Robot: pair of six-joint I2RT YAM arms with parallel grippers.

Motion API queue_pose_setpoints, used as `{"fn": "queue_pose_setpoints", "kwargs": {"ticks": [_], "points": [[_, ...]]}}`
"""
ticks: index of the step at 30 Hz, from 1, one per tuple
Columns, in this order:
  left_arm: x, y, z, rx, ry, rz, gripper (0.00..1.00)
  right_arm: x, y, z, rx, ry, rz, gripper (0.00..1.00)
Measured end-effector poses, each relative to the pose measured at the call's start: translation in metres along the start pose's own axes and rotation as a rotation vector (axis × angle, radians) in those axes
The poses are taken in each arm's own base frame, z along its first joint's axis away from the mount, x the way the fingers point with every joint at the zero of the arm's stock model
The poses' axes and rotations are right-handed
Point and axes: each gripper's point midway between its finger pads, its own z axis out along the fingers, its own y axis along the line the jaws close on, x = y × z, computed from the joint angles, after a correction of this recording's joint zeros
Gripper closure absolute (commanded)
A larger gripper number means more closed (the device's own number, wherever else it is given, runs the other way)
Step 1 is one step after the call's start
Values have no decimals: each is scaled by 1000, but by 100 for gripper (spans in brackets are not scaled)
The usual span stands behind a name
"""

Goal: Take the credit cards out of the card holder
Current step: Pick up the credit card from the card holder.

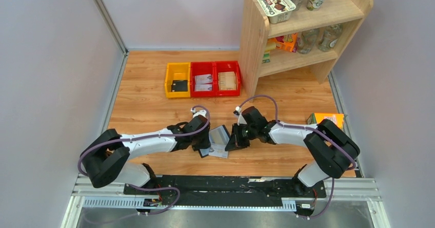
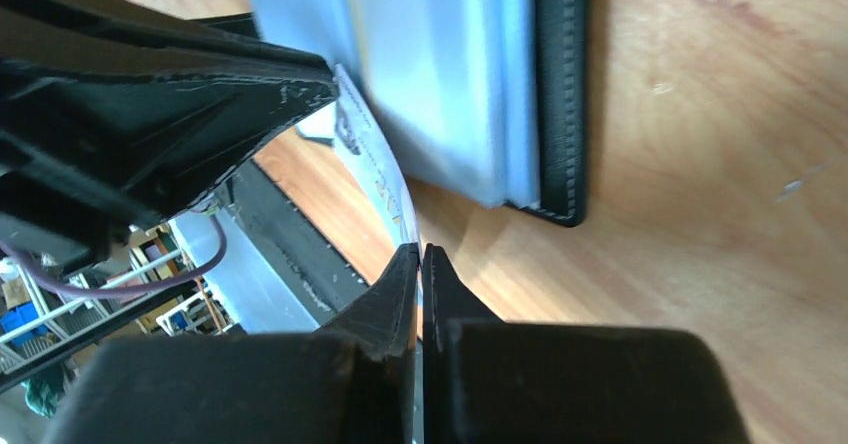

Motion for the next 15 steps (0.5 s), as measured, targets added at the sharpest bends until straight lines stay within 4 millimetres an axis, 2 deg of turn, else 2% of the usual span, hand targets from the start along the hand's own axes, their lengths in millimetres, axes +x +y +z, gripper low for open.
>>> {"fn": "queue_pose_setpoints", "kwargs": {"ticks": [4,9,15], "points": [[-2,3,-16,16,-23,38,54,-2,14,-12,-34,-22,-31,100],[-36,-18,-63,137,-169,154,47,-7,30,-32,-39,-51,-97,100],[-93,-57,-144,278,-401,396,43,-17,58,-61,-49,-76,-229,100]]}}
